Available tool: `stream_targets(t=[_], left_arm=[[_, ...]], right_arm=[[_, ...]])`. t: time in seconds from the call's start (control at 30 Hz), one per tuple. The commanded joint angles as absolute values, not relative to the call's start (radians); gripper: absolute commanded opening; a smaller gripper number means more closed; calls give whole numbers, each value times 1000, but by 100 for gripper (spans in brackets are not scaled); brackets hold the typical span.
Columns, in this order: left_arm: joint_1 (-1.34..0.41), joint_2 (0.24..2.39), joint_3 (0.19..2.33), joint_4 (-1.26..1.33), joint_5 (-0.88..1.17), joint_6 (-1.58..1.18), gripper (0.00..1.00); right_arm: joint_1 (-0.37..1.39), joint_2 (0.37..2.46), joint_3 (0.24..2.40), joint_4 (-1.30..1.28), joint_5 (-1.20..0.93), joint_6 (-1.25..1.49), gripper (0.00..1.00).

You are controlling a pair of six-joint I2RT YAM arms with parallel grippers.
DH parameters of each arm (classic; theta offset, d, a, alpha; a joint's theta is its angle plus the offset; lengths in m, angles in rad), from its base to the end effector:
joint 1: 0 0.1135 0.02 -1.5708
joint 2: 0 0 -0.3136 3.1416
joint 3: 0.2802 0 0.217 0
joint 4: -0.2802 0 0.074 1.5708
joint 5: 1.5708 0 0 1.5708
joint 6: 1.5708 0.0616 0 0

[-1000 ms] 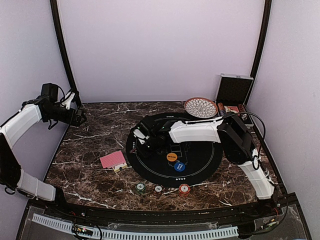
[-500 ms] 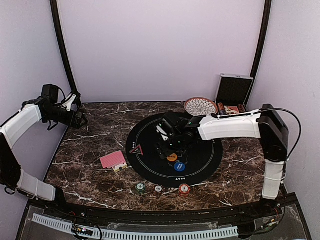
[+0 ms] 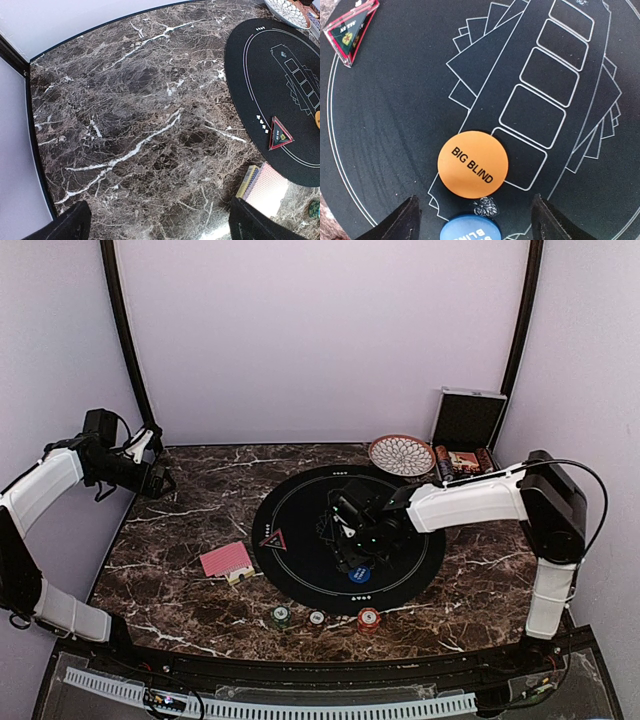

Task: Distribute texas hold em gaming equipment

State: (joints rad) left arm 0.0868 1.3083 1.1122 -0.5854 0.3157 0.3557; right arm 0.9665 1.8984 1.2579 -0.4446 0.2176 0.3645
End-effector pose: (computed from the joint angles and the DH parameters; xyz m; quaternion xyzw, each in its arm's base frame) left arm 0.2497 0.0025 0.3412 0.1821 0.8953 -0.0583 0.4023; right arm 0.2306 0.3106 0.2153 -0.2611 0.9293 0.0647 0.2531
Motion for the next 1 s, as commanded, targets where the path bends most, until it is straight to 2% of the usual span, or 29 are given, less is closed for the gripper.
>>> stream_targets(t=[0.0, 0.27, 0.43, 0.6, 0.9, 0.97], left_arm=[[87, 1272, 1114, -613, 327, 363, 99], [87, 1273, 1117, -609, 331, 359, 99], [87, 1276, 1118, -607, 327, 358, 99], [87, 1272, 1119, -601, 312, 351, 99], [87, 1274, 1124, -604, 318, 351, 99], [87, 1275, 1129, -608, 320, 350, 99]], right_arm=[[956, 1938, 1273, -408, 209, 379, 73], [942, 1987, 1296, -388, 186, 373, 64], [932, 2014, 1313, -378, 175, 372, 51], [914, 2039, 1331, -376, 182, 370, 41], [875, 2085, 1371, -374, 230, 354, 39], [872, 2102, 1392, -383, 247, 351, 42]])
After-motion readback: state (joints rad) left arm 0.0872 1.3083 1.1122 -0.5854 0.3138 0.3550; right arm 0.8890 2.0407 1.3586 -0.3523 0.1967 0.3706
